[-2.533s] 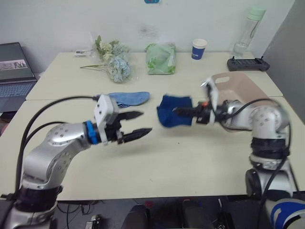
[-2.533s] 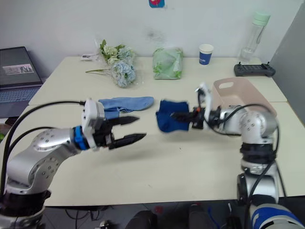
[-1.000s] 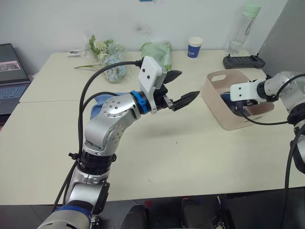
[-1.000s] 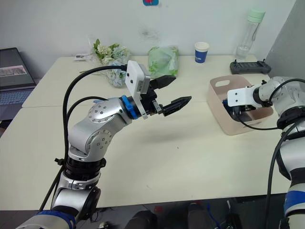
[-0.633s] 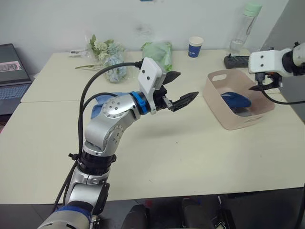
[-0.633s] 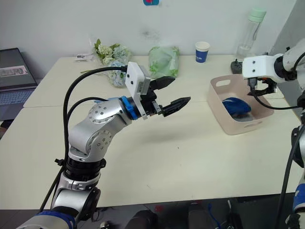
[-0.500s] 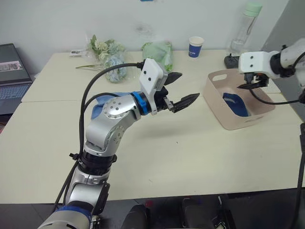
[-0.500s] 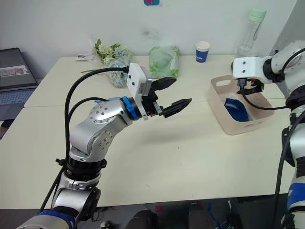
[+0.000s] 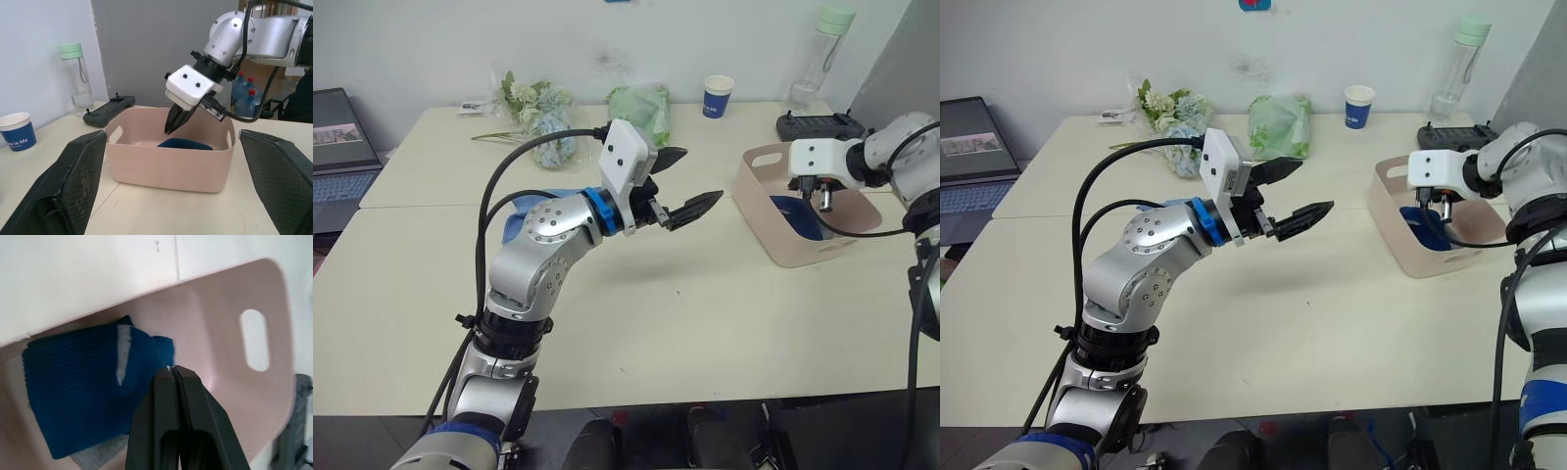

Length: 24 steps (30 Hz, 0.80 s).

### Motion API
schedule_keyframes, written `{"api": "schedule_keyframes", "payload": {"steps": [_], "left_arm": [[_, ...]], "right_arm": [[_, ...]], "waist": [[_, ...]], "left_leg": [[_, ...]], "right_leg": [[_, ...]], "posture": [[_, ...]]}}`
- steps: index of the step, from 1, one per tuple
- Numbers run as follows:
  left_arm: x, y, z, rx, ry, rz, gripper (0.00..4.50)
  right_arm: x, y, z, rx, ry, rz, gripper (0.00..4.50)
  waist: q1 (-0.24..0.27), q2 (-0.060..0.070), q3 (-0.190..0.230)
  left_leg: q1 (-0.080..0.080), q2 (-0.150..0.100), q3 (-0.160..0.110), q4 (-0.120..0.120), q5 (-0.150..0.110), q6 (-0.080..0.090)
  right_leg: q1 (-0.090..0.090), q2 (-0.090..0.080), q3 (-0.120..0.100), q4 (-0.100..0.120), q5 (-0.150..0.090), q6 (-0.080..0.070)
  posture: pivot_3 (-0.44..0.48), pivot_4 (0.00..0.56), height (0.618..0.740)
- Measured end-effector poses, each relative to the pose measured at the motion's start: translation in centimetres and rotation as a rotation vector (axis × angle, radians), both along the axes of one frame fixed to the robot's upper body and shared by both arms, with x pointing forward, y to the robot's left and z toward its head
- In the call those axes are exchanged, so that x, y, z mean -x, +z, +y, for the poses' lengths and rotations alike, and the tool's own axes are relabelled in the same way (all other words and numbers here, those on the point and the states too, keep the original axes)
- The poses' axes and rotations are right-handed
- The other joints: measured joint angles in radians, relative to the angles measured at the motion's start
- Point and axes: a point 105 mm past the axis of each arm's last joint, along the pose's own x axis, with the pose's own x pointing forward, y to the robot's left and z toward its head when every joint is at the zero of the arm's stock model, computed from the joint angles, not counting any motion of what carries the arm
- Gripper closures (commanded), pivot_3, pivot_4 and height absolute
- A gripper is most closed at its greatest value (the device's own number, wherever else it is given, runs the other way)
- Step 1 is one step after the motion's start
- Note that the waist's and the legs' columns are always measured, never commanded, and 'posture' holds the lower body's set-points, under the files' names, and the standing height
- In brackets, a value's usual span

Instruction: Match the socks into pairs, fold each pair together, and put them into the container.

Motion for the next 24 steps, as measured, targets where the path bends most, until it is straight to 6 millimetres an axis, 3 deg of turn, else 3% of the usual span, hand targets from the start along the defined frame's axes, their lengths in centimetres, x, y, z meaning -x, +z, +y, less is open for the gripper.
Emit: {"api": "schedule_keyframes", "payload": {"steps": [3, 8, 13, 15, 18, 21, 24], "left_arm": [[0.0, 0.0, 0.0, 0.0, 0.0, 0.0, 0.0], [0.0, 0.0, 0.0, -0.003, 0.001, 0.001, 0.0], [-0.1, -0.2, 0.2, -0.017, 0.008, 0.008, 0.0], [-0.1, -0.3, 0.5, -0.024, 0.016, 0.011, 0.0], [-0.1, -0.9, 1.4, -0.048, 0.036, 0.016, 0.0], [-0.4, -2.0, 3.6, -0.063, 0.106, 0.038, 0.0], [-0.8, -3.2, 5.7, -0.084, 0.19, 0.062, 0.0]], "right_arm": [[-0.3, -1.8, -0.5, 0.046, -0.029, 0.003, 4.45], [-0.5, -2.7, -1.4, 0.094, -0.061, -0.024, 4.45], [-0.7, -2.2, -1.5, 0.068, -0.074, -0.054, 4.45], [-1.0, -0.8, -1.1, 0.011, -0.084, -0.095, 4.45], [-1.7, 3.2, 0.1, -0.134, -0.083, -0.213, 4.29], [-2.1, 7.4, 2.6, -0.392, -0.051, -0.331, 3.53], [-1.9, 9.0, 5.6, -0.574, 0.021, -0.34, 2.44]], "waist": [[0.0, 0.0, 0.0], [0.0, 0.0, 0.0], [-0.002, 0.0, 0.0], [-0.003, 0.0, 0.0], [-0.005, 0.0, 0.0], [-0.01, 0.0, 0.0], [-0.009, 0.0, 0.0]], "left_leg": [[0.0, 0.0, 0.0, 0.0, 0.0, 0.0], [0.0, 0.0, 0.0, 0.0, 0.0, 0.0], [0.0, 0.0, 0.001, 0.0, 0.0, 0.0], [0.0, 0.0, 0.001, 0.0, 0.0, 0.0], [0.0, 0.0, 0.0, 0.0, 0.0, 0.0], [0.0, 0.001, 0.0, -0.001, 0.0, 0.0], [0.0, 0.001, -0.001, 0.0, 0.0, 0.0]], "right_leg": [[0.0, 0.0, 0.0, 0.0, 0.0, 0.0], [0.0, 0.0, 0.0, 0.0, 0.0, 0.0], [0.0, 0.0, 0.001, 0.0, 0.0, 0.0], [-0.001, 0.0, 0.001, 0.0, 0.0, 0.0], [-0.001, 0.0, 0.001, 0.0, 0.0, 0.0], [-0.001, 0.001, 0.0, 0.0, 0.0, 0.0], [0.0, 0.001, 0.0, 0.001, 0.0, 0.0]], "posture": [[0.0, 0.15, 0.74], [0.0, 0.15, 0.74], [0.0, 0.15, 0.74], [0.0, 0.15, 0.74], [0.0, 0.15, 0.74], [0.0, 0.15, 0.74], [0.0, 0.15, 0.74]]}}
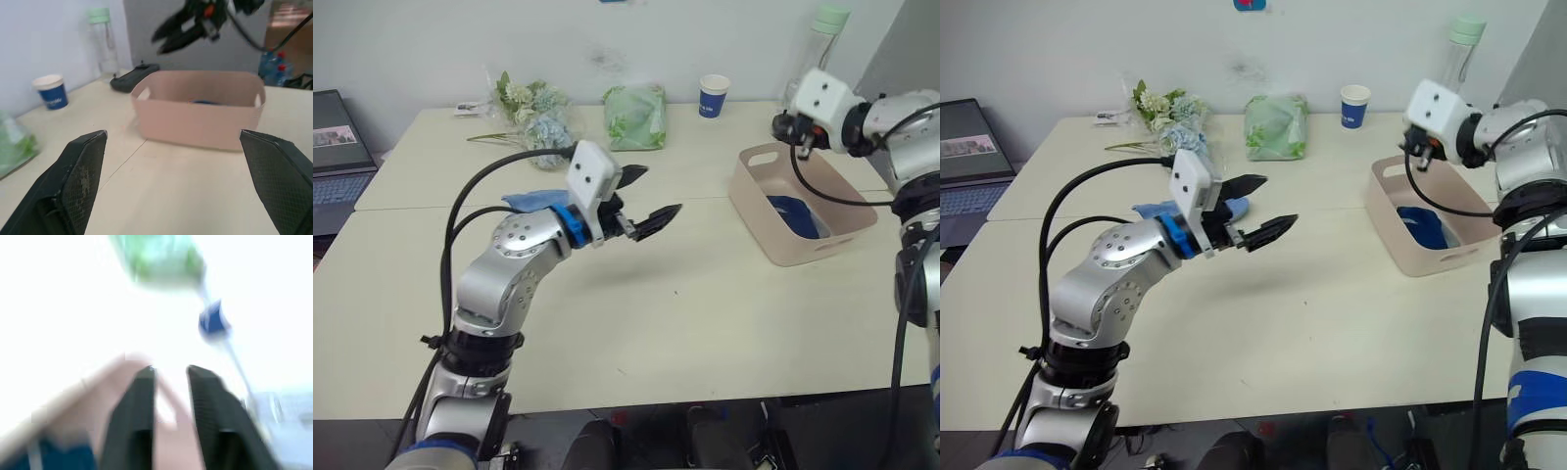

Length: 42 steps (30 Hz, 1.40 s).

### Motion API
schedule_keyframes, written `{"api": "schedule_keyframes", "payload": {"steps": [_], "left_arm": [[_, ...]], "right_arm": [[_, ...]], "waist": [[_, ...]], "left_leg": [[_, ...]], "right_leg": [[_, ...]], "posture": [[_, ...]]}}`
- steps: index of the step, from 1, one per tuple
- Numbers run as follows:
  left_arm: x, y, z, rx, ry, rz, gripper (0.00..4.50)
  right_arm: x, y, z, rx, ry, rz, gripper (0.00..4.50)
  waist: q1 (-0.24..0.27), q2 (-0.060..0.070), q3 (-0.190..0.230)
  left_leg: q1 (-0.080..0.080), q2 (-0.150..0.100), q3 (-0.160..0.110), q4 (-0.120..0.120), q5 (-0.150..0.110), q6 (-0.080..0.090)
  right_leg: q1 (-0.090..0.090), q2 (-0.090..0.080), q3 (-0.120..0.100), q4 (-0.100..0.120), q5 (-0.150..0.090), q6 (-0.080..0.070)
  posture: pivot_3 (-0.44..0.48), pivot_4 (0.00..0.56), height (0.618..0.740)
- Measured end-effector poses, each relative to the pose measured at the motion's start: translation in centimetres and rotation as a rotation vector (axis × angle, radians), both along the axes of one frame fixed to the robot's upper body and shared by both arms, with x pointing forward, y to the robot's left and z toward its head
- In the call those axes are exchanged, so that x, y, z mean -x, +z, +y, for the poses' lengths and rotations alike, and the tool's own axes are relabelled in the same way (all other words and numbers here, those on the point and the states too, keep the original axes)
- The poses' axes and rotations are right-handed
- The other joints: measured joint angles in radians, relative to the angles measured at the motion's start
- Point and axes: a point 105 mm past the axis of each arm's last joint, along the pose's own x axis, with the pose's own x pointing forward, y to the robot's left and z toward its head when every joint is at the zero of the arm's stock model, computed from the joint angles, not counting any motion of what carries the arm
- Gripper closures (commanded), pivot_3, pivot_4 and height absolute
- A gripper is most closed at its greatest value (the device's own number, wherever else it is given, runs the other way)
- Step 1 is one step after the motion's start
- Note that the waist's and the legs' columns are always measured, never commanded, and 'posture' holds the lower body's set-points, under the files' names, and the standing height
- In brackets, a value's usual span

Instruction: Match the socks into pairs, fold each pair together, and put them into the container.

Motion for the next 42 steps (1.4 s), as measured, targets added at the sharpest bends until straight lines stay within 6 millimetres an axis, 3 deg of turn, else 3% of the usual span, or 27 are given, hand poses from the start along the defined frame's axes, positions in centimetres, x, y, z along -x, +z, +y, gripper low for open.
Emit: {"api": "schedule_keyframes", "payload": {"steps": [3, 4, 5, 6, 7, 8, 10, 12, 18, 23, 28, 32, 38, 42], "left_arm": [[-0.2, -1.0, 1.7, -0.013, 0.075, 0.009, 0.0], [0.0, -1.3, 2.8, -0.006, 0.123, 0.007, 0.0], [0.3, -2.3, 4.6, 0.007, 0.208, 0.013, 0.0], [0.4, -3.5, 5.8, 0.008, 0.268, 0.038, 0.0], [0.7, -5.3, 7.4, 0.004, 0.351, 0.073, 0.0], [1.1, -6.5, 8.1, 0.0, 0.389, 0.104, 0.0], [2.4, -9.3, 9.2, 0.008, 0.451, 0.176, 0.0], [4.0, -11.2, 9.9, 0.032, 0.5, 0.22, 0.0], [8.1, -14.1, 12.5, 0.095, 0.698, 0.238, 0.0], [10.0, -14.9, 12.5, 0.092, 0.723, 0.244, 0.0], [9.6, -14.4, 12.3, 0.094, 0.726, 0.216, 0.0], [7.1, -12.0, 11.6, 0.08, 0.676, 0.119, 0.0], [-0.2, -8.6, 11.6, 0.022, 0.64, 0.027, 0.0], [-4.6, -9.1, 10.9, -0.038, 0.599, 0.067, 0.0]], "right_arm": [[0.8, -1.0, 2.5, -0.126, 0.088, 0.041, 1.39], [1.4, -1.8, 4.2, -0.217, 0.127, 0.053, 1.13], [2.7, -3.4, 6.7, -0.348, 0.17, 0.077, 0.7], [3.5, -5.0, 8.0, -0.421, 0.19, 0.117, 0.44], [5.1, -7.9, 10.1, -0.518, 0.19, 0.196, 0.05], [6.0, -9.9, 10.9, -0.557, 0.188, 0.255, 0.02], [7.9, -13.5, 11.1, -0.57, 0.121, 0.32, 0.02], [9.6, -15.3, 10.0, -0.512, 0.085, 0.289, 0.02], [13.1, -19.9, 7.5, -0.568, -0.084, 0.294, 0.02], [13.9, -19.4, 6.5, -0.58, -0.126, 0.233, 0.02], [13.8, -19.0, 6.4, -0.579, -0.128, 0.21, 0.02], [12.9, -17.8, 6.9, -0.579, -0.105, 0.173, 0.02], [11.8, -16.1, 8.2, -0.585, -0.02, 0.182, 0.02], [11.2, -14.6, 8.9, -0.588, 0.032, 0.179, 0.02]], "waist": [[0.008, 0.0, 0.0], [0.01, -0.001, -0.002], [0.009, -0.002, -0.007], [0.006, -0.002, -0.01], [0.007, -0.001, -0.01], [0.009, -0.001, -0.01], [0.021, 0.0, -0.009], [0.039, -0.002, -0.01], [0.038, -0.004, -0.012], [0.037, -0.004, -0.012], [0.036, -0.004, -0.012], [0.037, -0.005, -0.012], [0.035, -0.005, -0.013], [0.033, -0.005, -0.013]], "left_leg": [[-0.001, 0.0, -0.001, 0.001, 0.0, 0.0], [-0.002, 0.0, -0.003, 0.0, 0.0, 0.0], [-0.002, 0.002, -0.004, -0.002, 0.0, 0.0], [-0.001, 0.003, -0.006, -0.001, -0.001, -0.001], [-0.005, 0.002, -0.008, -0.003, -0.001, -0.002], [-0.007, 0.002, -0.008, -0.001, -0.001, -0.002], [-0.019, -0.002, -0.009, 0.003, 0.001, -0.003], [-0.018, -0.005, -0.008, 0.004, 0.001, -0.002], [-0.006, -0.002, -0.007, 0.0, -0.001, 0.002], [0.003, 0.0, -0.006, -0.002, -0.001, 0.003], [0.003, 0.0, -0.005, -0.002, -0.001, 0.003], [0.004, 0.0, -0.006, -0.002, -0.001, 0.003], [0.003, 0.0, -0.005, -0.001, -0.001, 0.003], [0.003, 0.0, -0.005, -0.001, -0.001, 0.002]], "right_leg": [[0.0, -0.001, -0.001, 0.0, 0.0, 0.0], [0.0, -0.001, 0.0, -0.001, 0.0, 0.0], [0.0, -0.001, -0.001, -0.002, 0.0, 0.0], [0.0, 0.001, -0.002, 0.0, 0.0, 0.0], [-0.005, 0.001, -0.002, -0.001, 0.0, 0.0], [-0.008, 0.0, -0.002, 0.0, 0.0, 0.0], [-0.017, -0.003, -0.002, 0.001, 0.002, 0.0], [-0.014, -0.004, -0.002, -0.001, 0.002, 0.001], [-0.005, -0.002, -0.002, 0.0, 0.005, -0.001], [0.003, 0.001, -0.003, -0.002, 0.003, -0.001], [0.003, 0.001, -0.003, -0.002, 0.003, -0.001], [0.003, 0.003, -0.004, -0.001, 0.003, -0.001], [0.003, 0.009, -0.003, -0.002, 0.004, -0.001], [0.002, 0.008, -0.003, -0.002, 0.004, -0.001]], "posture": [[0.0, 0.15, 0.74], [0.0, 0.15, 0.74], [0.0, 0.15, 0.74], [0.0, 0.15, 0.74], [0.0, 0.15, 0.74], [0.0, 0.15, 0.74], [0.0, 0.15, 0.74], [0.0, 0.15, 0.74], [0.0, 0.15, 0.74], [0.0, 0.15, 0.74], [0.0, 0.15, 0.74], [0.0, 0.15, 0.74], [0.0, 0.15, 0.74], [0.0, 0.15, 0.74]]}}
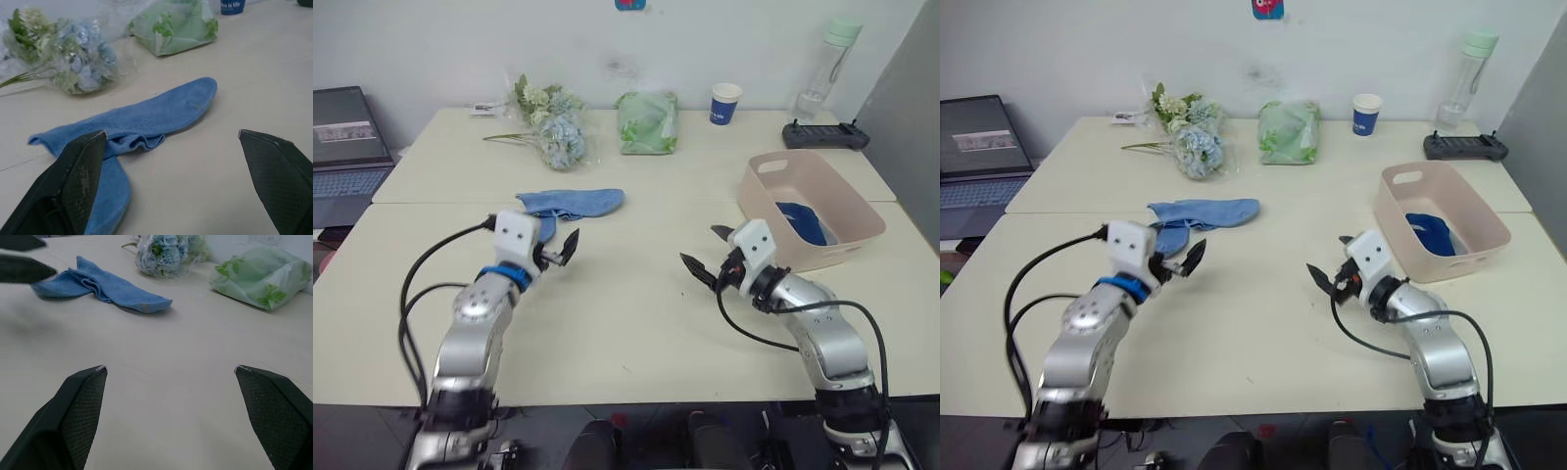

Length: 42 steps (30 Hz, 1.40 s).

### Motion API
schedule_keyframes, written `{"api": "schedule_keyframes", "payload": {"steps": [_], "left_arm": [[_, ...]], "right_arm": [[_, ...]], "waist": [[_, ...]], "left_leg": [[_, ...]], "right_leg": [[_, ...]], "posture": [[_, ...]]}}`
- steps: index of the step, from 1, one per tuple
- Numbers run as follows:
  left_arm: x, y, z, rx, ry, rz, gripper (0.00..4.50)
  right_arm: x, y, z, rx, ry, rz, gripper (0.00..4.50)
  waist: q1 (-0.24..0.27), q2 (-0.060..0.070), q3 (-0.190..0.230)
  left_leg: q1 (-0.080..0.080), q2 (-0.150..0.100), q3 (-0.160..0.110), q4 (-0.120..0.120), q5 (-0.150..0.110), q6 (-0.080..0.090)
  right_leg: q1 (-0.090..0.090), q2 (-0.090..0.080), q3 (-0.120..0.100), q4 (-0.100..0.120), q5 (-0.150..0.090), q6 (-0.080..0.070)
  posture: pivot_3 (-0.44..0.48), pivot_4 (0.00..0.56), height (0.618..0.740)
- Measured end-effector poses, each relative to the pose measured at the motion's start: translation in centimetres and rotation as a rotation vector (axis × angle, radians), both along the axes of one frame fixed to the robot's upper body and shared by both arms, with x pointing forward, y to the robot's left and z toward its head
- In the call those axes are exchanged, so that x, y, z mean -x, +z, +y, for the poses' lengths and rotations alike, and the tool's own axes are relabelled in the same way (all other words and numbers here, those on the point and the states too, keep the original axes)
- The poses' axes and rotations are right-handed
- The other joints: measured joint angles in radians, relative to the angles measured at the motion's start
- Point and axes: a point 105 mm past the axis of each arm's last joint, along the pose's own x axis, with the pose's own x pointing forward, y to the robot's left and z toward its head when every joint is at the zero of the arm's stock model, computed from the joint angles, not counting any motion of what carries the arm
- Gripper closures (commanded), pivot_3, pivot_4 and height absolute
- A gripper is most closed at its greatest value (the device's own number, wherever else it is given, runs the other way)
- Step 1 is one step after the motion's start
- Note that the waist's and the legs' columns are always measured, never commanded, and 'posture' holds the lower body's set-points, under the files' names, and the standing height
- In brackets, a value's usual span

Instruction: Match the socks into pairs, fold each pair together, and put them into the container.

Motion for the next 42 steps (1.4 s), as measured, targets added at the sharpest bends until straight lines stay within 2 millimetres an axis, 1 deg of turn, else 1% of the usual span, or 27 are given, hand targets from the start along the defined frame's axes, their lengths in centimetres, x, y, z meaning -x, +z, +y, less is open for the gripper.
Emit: {"api": "schedule_keyframes", "payload": {"steps": [2, 5, 6, 8, 10, 15, 18, 20, 24, 27, 29, 30, 34, 35, 37, 40, 41, 42], "left_arm": [[-1.7, -0.5, -0.5, -0.017, -0.025, 0.03, 0.0], [-4.6, -0.8, -1.6, -0.023, -0.044, 0.056, 0.0], [-5.3, -0.9, -2.0, -0.023, -0.051, 0.061, 0.0], [-6.2, -0.8, -2.7, -0.03, -0.07, 0.065, 0.0], [-6.9, -1.3, -3.2, -0.045, -0.077, 0.082, 0.0], [-7.6, -3.1, -3.9, -0.091, -0.091, 0.17, 0.0], [-7.9, -3.1, -4.0, -0.113, -0.082, 0.183, 0.63], [-8.1, -2.9, -4.0, -0.121, -0.079, 0.181, 1.24], [-8.3, -2.5, -4.0, -0.127, -0.075, 0.161, 2.65], [-8.4, -2.5, -3.9, -0.131, -0.068, 0.16, 3.57], [-8.4, -2.4, -4.0, -0.135, -0.071, 0.15, 4.3], [-8.4, -2.3, -4.0, -0.135, -0.072, 0.146, 4.47], [-8.3, -1.6, -3.8, -0.118, -0.079, 0.095, 4.47], [-8.1, -1.2, -3.8, -0.114, -0.097, 0.064, 4.47], [-7.4, -1.2, -3.8, -0.123, -0.138, 0.021, 4.47], [-5.4, -2.0, -4.0, -0.141, -0.208, -0.018, 4.47], [-4.4, -2.2, -4.1, -0.139, -0.236, -0.026, 4.47], [-3.0, -2.3, -4.3, -0.136, -0.274, -0.032, 4.47]], "right_arm": [[-0.3, 0.5, 0.1, 0.002, -0.001, -0.012, 0.02], [-0.4, 0.2, 0.0, -0.003, -0.016, -0.002, 0.02], [-0.4, 0.1, 0.1, -0.006, -0.016, 0.001, 0.02], [-0.3, 0.0, 0.2, -0.007, -0.016, 0.007, 0.02], [-0.2, -0.2, 0.3, -0.007, -0.024, 0.014, 0.02], [-0.1, -0.1, 0.3, -0.008, -0.039, 0.013, 0.02], [0.0, 0.0, 0.4, -0.007, -0.041, 0.011, 0.0], [0.1, 0.1, 0.4, -0.008, -0.046, 0.009, 0.0], [0.0, 0.0, 0.2, -0.008, -0.058, 0.013, 0.0], [0.0, 0.0, 0.2, -0.006, -0.061, 0.018, 0.0], [0.0, 0.0, 0.2, -0.006, -0.062, 0.018, 0.0], [0.0, 0.0, 0.2, -0.006, -0.061, 0.018, 0.0], [0.0, -0.1, 0.2, -0.004, -0.06, 0.018, 0.0], [0.0, -0.1, 0.2, -0.003, -0.06, 0.019, 0.0], [0.0, -0.2, 0.2, -0.002, -0.059, 0.022, 0.0], [0.2, -0.6, 0.2, 0.002, -0.053, 0.033, 0.0], [0.3, -0.7, 0.2, 0.003, -0.049, 0.036, 0.0], [0.4, -0.7, 0.2, 0.006, -0.042, 0.039, 0.0]], "waist": [[0.0, 0.0, 0.0], [0.003, 0.0, 0.0], [0.003, 0.0, 0.0], [0.001, 0.0, 0.0], [-0.001, 0.0, 0.0], [-0.013, -0.001, 0.0], [-0.019, -0.001, 0.0], [-0.019, -0.001, 0.0], [-0.019, -0.001, 0.0], [-0.019, -0.001, 0.0], [-0.019, -0.001, 0.0], [-0.019, -0.001, 0.0], [-0.019, -0.001, 0.0], [-0.02, -0.001, 0.0], [-0.02, -0.001, 0.0], [-0.021, -0.001, 0.0], [-0.021, -0.001, 0.0], [-0.024, -0.001, 0.0]], "left_leg": [[0.0, 0.0, 0.0, 0.0, 0.001, -0.002], [-0.001, -0.001, 0.0, 0.0, 0.001, -0.002], [-0.001, -0.001, 0.0, 0.0, 0.001, -0.002], [-0.001, -0.001, 0.001, 0.0, 0.001, -0.003], [-0.001, -0.001, 0.001, 0.0, 0.001, -0.003], [-0.001, -0.001, 0.0, 0.0, 0.001, -0.002], [-0.002, -0.001, 0.0, 0.0, 0.0, 0.0], [-0.002, -0.001, 0.0, 0.0, 0.0, 0.0], [-0.002, -0.001, 0.0, 0.0, 0.001, -0.001], [-0.002, -0.001, 0.0, 0.0, 0.001, -0.001], [-0.002, -0.001, 0.0, 0.0, 0.001, -0.001], [-0.002, -0.001, 0.0, 0.0, 0.001, -0.002], [-0.002, -0.001, 0.0, 0.0, 0.001, -0.002], [-0.002, -0.001, 0.0, 0.0, 0.002, -0.003], [-0.002, 0.0, 0.0, 0.0, 0.002, -0.003], [-0.002, 0.0, 0.0, -0.001, 0.002, -0.003], [-0.002, 0.0, 0.0, -0.001, 0.002, -0.003], [-0.003, 0.0, 0.0, -0.001, 0.002, -0.003]], "right_leg": [[0.0, 0.0, 0.0, 0.0, 0.0, 0.0], [-0.001, 0.0, -0.001, 0.0, 0.0, 0.0], [-0.001, -0.001, 0.0, 0.0, 0.0, 0.0], [-0.001, -0.001, 0.0, 0.0, 0.0, 0.0], [-0.001, -0.001, 0.0, 0.0, 0.0, 0.0], [-0.002, -0.001, 0.0, 0.001, 0.0, 0.0], [-0.002, -0.001, 0.0, 0.001, 0.0, 0.001], [-0.002, -0.001, 0.0, 0.001, 0.0, 0.001], [-0.003, -0.001, 0.0, 0.001, 0.0, 0.001], [-0.003, -0.001, 0.0, 0.001, 0.0, 0.001], [-0.003, -0.001, 0.0, 0.001, 0.0, 0.001], [-0.003, -0.001, 0.0, 0.001, 0.0, 0.001], [-0.003, -0.001, 0.0, 0.001, 0.0, 0.001], [-0.003, -0.002, 0.0, 0.001, 0.0, 0.001], [-0.003, -0.003, 0.001, 0.001, 0.0, 0.001], [-0.004, -0.005, 0.001, 0.002, 0.0, 0.001], [-0.004, -0.005, 0.001, 0.002, 0.0, 0.001], [-0.004, -0.006, 0.002, 0.002, 0.0, 0.001]], "posture": [[0.0, 0.15, 0.74], [0.0, 0.15, 0.74], [0.0, 0.15, 0.74], [0.0, 0.15, 0.74], [0.0, 0.15, 0.74], [0.0, 0.15, 0.74], [0.0, 0.15, 0.74], [0.0, 0.15, 0.74], [0.0, 0.15, 0.74], [0.0, 0.15, 0.74], [0.0, 0.15, 0.74], [0.0, 0.15, 0.74], [0.0, 0.15, 0.74], [0.0, 0.15, 0.74], [0.0, 0.15, 0.74], [0.0, 0.15, 0.74], [0.0, 0.15, 0.74], [0.0, 0.15, 0.74]]}}
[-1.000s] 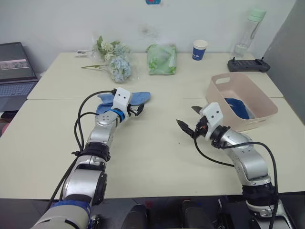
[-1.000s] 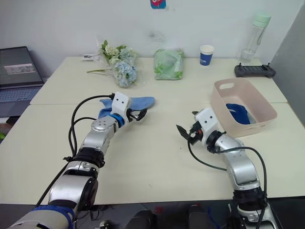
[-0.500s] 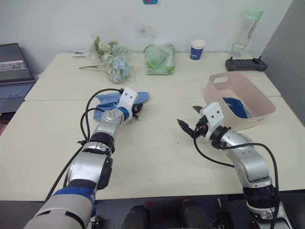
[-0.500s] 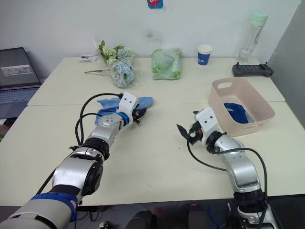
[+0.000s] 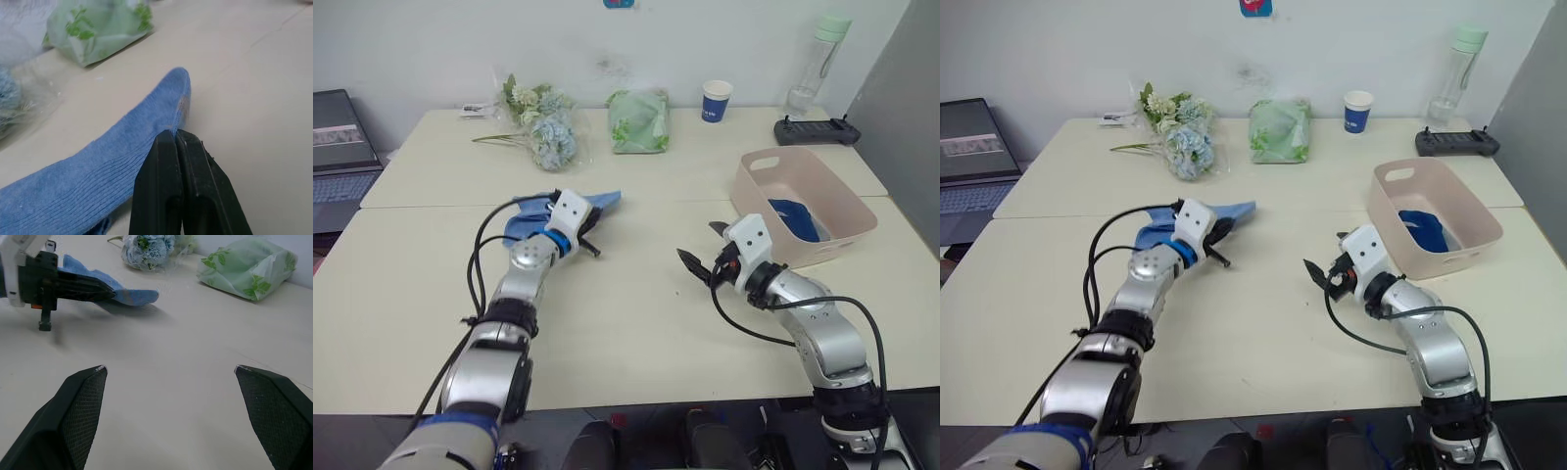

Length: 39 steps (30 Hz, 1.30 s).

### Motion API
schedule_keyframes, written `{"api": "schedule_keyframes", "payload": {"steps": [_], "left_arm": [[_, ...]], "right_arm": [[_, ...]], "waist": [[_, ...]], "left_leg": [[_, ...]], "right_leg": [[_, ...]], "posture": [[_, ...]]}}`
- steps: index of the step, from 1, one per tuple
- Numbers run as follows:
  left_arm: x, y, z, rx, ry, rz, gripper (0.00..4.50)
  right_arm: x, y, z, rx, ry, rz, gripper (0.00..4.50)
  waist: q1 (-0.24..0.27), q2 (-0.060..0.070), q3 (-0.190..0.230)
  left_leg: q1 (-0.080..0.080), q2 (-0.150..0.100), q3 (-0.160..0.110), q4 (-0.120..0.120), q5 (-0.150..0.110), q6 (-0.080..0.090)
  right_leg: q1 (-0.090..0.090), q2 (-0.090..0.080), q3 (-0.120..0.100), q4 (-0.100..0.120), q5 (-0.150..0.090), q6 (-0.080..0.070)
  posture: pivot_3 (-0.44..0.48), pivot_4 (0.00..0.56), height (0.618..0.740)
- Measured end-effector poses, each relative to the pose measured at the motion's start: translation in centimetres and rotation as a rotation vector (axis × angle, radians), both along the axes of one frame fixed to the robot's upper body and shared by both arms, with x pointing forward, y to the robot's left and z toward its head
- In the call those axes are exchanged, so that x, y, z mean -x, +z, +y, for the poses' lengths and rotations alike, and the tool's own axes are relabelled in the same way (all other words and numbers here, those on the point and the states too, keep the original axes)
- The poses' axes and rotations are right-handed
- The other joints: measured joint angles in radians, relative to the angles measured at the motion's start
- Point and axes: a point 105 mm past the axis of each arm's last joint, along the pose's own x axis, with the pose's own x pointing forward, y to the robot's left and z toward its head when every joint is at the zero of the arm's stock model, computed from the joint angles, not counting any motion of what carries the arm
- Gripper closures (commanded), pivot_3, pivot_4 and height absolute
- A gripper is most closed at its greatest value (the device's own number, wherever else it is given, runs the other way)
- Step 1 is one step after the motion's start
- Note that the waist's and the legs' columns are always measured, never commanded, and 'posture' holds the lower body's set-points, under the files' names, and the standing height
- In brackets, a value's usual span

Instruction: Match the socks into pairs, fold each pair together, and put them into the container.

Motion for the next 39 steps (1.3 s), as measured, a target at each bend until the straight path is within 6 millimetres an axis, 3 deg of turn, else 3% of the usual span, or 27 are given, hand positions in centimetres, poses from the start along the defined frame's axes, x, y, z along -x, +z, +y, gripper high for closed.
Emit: {"api": "schedule_keyframes", "payload": {"steps": [8, 12, 17, 20, 23, 28, 31, 35, 39], "left_arm": [[11.4, 0.4, -3.7, 0.014, -0.306, 0.17, 4.47], [14.5, 0.6, -5.9, 0.055, -0.405, 0.269, 4.47], [16.1, 0.2, -7.5, 0.119, -0.478, 0.399, 4.47], [16.1, -0.7, -7.4, 0.131, -0.477, 0.453, 3.89], [16.5, -0.8, -7.0, 0.139, -0.502, 0.508, 2.97], [13.6, 2.2, -2.9, 0.174, -0.361, 0.417, 1.43], [11.6, 3.3, 0.4, 0.182, -0.251, 0.374, 1.43], [8.0, 2.0, 4.5, 0.072, -0.114, 0.342, 1.43], [6.3, 0.1, 4.5, -0.006, -0.132, 0.367, 1.43]], "right_arm": [[0.4, -0.3, -1.8, 0.047, 0.046, 0.029, 0.0], [0.6, -0.4, -2.4, 0.054, 0.071, 0.042, 0.0], [0.1, -0.4, -3.8, 0.073, 0.042, 0.047, 0.0], [-0.1, -0.5, -4.0, 0.073, 0.039, 0.052, 0.0], [0.0, -0.5, -4.0, 0.082, 0.06, 0.058, 0.0], [1.7, -1.1, -4.3, 0.078, 0.155, 0.193, 0.0], [3.7, -2.4, -3.7, 0.047, 0.215, 0.339, 0.0], [5.6, -3.5, -2.2, -0.069, 0.212, 0.544, 0.0], [7.5, -4.9, -1.9, -0.037, 0.188, 0.701, 0.0]], "waist": [[0.006, 0.0, 0.0], [0.007, 0.0, 0.0], [0.005, 0.0, 0.0], [0.004, 0.0, 0.0], [0.004, 0.0, 0.0], [0.007, 0.0, 0.0], [0.006, 0.0, 0.0], [0.006, 0.0, 0.0], [0.013, 0.0, 0.0]], "left_leg": [[0.0, 0.0, -0.002, 0.0, -0.002, 0.004], [0.002, 0.0, -0.002, 0.0, -0.002, 0.004], [0.002, 0.0, -0.001, 0.0, -0.002, 0.004], [0.002, 0.0, -0.001, 0.0, -0.002, 0.004], [0.002, 0.0, -0.001, 0.0, -0.002, 0.004], [0.002, 0.001, -0.003, 0.0, -0.002, 0.004], [0.002, 0.0, -0.002, 0.0, -0.002, 0.004], [0.002, 0.0, -0.003, 0.0, -0.002, 0.004], [0.001, -0.002, -0.002, 0.0, -0.002, 0.004]], "right_leg": [[0.004, -0.002, 0.001, -0.001, 0.0, 0.0], [0.005, -0.001, 0.0, -0.001, 0.0, 0.0], [0.005, -0.001, -0.001, -0.001, 0.0, 0.0], [0.005, 0.0, -0.001, -0.001, 0.0, 0.0], [0.005, 0.0, -0.001, -0.001, 0.0, 0.0], [0.005, 0.0, -0.002, -0.002, 0.0, 0.0], [0.005, 0.0, -0.002, -0.002, 0.0, 0.0], [0.005, 0.0, -0.003, -0.001, 0.0, 0.0], [0.005, -0.002, -0.003, -0.004, 0.0, 0.0]], "posture": [[0.0, 0.15, 0.74], [0.0, 0.15, 0.74], [0.0, 0.15, 0.74], [0.0, 0.15, 0.74], [0.0, 0.15, 0.74], [0.0, 0.15, 0.74], [0.0, 0.15, 0.74], [0.0, 0.15, 0.74], [0.0, 0.15, 0.74]]}}
